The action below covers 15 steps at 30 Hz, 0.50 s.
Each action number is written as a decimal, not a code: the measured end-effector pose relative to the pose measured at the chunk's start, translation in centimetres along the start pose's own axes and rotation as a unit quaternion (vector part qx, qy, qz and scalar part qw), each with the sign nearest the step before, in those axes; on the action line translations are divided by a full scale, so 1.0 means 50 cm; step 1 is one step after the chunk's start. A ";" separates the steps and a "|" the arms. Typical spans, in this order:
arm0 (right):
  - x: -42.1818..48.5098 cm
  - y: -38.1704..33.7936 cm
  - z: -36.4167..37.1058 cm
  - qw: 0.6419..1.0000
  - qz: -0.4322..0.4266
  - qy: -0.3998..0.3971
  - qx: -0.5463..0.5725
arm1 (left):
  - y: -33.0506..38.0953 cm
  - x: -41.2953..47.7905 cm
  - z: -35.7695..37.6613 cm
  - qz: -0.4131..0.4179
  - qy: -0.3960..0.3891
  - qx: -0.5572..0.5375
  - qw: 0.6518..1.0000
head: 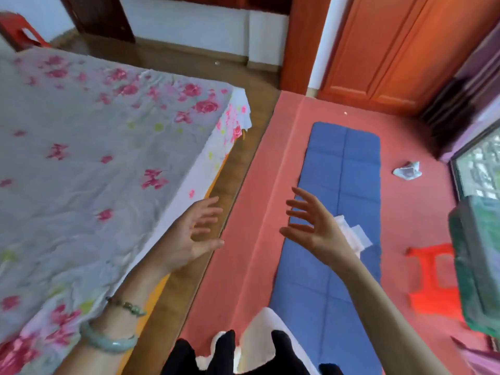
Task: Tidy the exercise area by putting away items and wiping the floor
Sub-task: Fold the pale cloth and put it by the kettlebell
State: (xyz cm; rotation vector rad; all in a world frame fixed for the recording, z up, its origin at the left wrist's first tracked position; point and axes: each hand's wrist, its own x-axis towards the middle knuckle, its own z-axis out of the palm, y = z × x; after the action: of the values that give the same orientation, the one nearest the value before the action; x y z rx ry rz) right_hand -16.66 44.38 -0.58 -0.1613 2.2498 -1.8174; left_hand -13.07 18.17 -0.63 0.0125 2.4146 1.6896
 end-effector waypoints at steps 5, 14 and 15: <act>0.082 0.026 -0.066 0.994 0.039 0.099 0.002 | 0.016 0.203 0.010 0.018 -0.111 0.018 0.993; 0.275 0.073 -0.263 0.972 0.071 0.225 0.010 | 0.075 0.597 0.126 0.050 -0.237 0.051 0.969; 0.291 0.070 -0.284 0.969 0.071 0.234 0.011 | 0.085 0.634 0.141 0.055 -0.250 0.052 0.965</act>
State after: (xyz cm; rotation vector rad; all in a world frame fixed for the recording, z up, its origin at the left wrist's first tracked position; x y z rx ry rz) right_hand -34.13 55.15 -2.96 0.4724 2.4551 -1.9583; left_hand -43.48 29.96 -3.86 0.5303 2.1392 1.3834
